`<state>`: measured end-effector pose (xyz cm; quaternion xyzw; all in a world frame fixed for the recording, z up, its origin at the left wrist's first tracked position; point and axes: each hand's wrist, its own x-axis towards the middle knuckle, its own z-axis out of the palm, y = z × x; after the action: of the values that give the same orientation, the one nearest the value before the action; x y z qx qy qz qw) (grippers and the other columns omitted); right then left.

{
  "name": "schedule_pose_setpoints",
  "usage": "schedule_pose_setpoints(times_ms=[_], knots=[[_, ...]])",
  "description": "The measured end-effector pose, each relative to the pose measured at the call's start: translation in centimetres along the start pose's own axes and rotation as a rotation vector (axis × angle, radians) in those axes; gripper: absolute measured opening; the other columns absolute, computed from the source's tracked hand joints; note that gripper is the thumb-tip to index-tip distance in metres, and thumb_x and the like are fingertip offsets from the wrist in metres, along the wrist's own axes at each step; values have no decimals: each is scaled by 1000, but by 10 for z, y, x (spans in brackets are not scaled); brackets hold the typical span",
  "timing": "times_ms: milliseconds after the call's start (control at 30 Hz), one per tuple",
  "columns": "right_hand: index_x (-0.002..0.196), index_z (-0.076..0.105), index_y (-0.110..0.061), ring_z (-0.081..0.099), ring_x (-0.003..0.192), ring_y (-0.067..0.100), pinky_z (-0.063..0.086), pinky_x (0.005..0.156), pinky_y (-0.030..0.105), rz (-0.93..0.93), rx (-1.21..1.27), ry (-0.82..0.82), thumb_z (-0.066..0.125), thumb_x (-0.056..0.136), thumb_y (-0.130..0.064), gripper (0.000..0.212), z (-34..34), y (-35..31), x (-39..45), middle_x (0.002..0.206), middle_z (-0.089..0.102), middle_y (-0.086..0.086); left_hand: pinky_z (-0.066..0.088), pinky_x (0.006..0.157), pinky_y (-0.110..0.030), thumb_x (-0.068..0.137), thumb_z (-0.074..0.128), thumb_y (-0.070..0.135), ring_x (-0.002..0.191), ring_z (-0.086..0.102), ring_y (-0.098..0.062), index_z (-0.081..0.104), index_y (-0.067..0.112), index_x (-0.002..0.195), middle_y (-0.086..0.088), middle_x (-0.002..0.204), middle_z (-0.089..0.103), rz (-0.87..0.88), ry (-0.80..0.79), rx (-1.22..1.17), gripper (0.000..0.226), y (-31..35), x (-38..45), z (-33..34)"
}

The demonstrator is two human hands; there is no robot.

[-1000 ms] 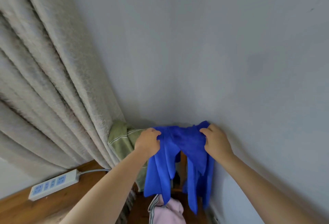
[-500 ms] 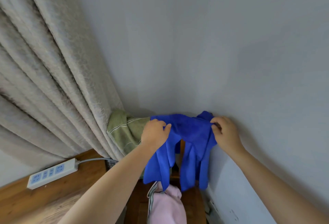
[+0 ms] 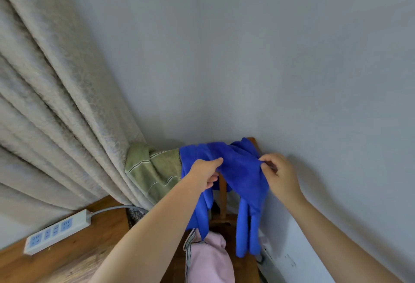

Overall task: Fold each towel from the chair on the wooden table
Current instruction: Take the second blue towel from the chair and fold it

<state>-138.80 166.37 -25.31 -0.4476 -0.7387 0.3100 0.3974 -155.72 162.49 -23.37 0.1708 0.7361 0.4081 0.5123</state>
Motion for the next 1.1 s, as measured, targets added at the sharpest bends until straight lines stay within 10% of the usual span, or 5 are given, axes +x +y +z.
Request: schedule_pose_setpoints(times_ms=[500, 667, 833, 1100], knots=[[89, 66, 5, 55, 76, 11, 42, 71, 1, -248, 122, -82, 53, 84, 7, 14, 36, -32, 9, 85, 56, 3, 42, 46, -14, 93, 48, 7, 56, 42, -9, 48, 16, 62, -1, 63, 44, 453, 218, -205, 33, 49, -24, -69], [114, 57, 3, 55, 108, 31, 39, 86, 25, 167, 12, -111, 46, 93, -8, 27, 76, -14, 24, 112, 62, 18, 34, 33, -8, 93, 49, 5, 50, 42, -10, 51, 15, 62, -1, 53, 49, 396, 393, -249, 33, 28, -26, -121], [91, 47, -10, 46, 85, 24, 38, 67, 30, 390, 0, -16, 50, 89, -8, 4, 94, -1, 31, 88, 46, 10, 43, 41, -13, 92, 52, 7, 55, 44, -11, 54, 17, 63, -2, 62, 48, 369, 465, -239, 31, 14, -22, -134], [55, 42, -12, 43, 57, 15, 35, 53, 25, 782, 560, 81, 54, 90, -14, 37, 95, 3, 25, 60, 45, 2, 47, 77, -34, 91, 52, 6, 62, 48, -15, 52, 15, 58, -3, 62, 50, 351, 501, -233, 34, 14, -12, -139]])
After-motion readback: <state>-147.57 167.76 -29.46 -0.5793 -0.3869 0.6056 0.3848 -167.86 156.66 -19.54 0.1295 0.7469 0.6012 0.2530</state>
